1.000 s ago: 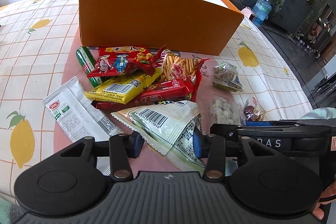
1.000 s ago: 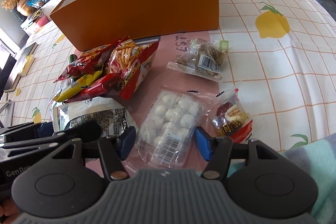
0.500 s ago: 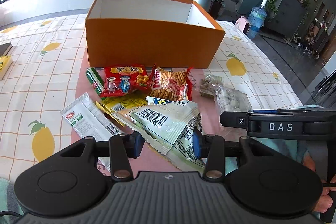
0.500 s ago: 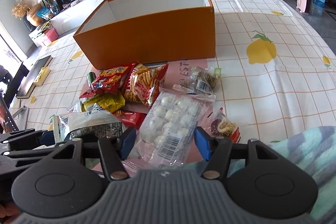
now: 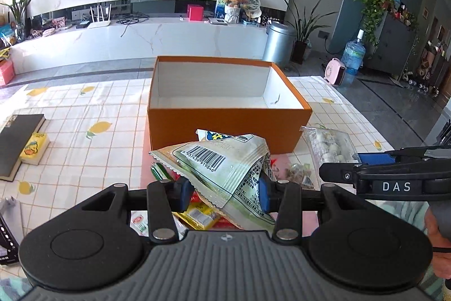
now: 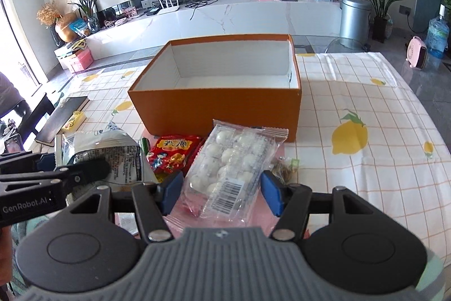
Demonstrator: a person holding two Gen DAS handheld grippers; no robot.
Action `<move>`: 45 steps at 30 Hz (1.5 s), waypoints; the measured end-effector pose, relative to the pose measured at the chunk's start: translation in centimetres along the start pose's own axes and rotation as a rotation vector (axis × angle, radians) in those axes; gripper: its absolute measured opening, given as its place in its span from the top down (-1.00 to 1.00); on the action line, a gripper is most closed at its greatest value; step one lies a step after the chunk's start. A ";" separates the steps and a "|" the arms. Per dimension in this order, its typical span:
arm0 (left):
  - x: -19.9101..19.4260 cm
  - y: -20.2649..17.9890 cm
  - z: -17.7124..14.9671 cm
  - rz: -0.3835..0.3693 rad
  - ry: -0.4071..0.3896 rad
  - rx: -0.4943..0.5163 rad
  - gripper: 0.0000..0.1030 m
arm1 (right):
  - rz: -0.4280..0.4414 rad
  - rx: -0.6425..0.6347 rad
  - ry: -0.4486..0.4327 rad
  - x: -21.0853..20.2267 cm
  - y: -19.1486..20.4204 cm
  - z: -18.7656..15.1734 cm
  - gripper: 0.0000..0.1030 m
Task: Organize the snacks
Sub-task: 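Carry both held packs into the orange box and open both tools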
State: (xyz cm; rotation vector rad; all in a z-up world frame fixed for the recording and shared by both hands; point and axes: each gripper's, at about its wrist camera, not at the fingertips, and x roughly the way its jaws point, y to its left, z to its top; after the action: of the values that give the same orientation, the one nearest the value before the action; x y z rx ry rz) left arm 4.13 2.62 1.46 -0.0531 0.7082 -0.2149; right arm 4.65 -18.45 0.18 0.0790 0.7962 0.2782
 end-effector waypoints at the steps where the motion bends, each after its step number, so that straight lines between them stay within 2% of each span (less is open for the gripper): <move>1: 0.0 0.2 0.5 0.008 -0.010 0.002 0.03 | 0.003 -0.010 -0.005 0.0 0.2 0.6 -0.15; 8: 1.3 1.3 3.9 0.047 -0.053 0.013 0.03 | 0.007 -0.084 -0.033 1.2 1.5 4.7 -0.15; 15: 4.1 2.2 6.4 0.106 -0.054 0.034 0.03 | 0.009 -0.135 -0.051 4.1 2.2 9.0 -0.14; 19: 6.2 3.0 7.7 0.119 -0.033 0.037 0.03 | 0.002 -0.158 -0.052 6.9 2.4 11.1 -0.14; 25: 9.4 3.5 9.0 0.130 0.012 0.097 0.03 | 0.004 -0.187 -0.037 11.8 2.2 14.2 -0.14; 30: 12.5 4.1 9.6 0.153 0.083 0.126 0.03 | 0.005 -0.196 0.065 17.1 1.7 16.2 -0.14; 34: 14.8 3.9 9.6 0.174 0.142 0.183 0.03 | 0.014 -0.174 0.136 20.5 1.5 16.5 -0.13; 39: 16.8 4.2 9.4 0.189 0.199 0.203 0.02 | -0.002 -0.195 0.220 24.3 1.8 16.3 -0.13; 41: 17.0 3.9 9.4 0.199 0.194 0.249 0.02 | 0.021 -0.184 0.273 25.5 1.6 16.1 -0.13; 45: 17.8 3.2 9.8 0.207 0.238 0.318 0.02 | 0.034 -0.189 0.361 28.0 1.2 15.8 -0.13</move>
State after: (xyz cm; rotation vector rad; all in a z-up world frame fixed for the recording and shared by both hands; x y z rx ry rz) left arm 24.26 1.72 -2.90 0.3533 0.9024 -0.1338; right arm 34.31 -9.00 -7.95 -0.1395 1.1227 0.4055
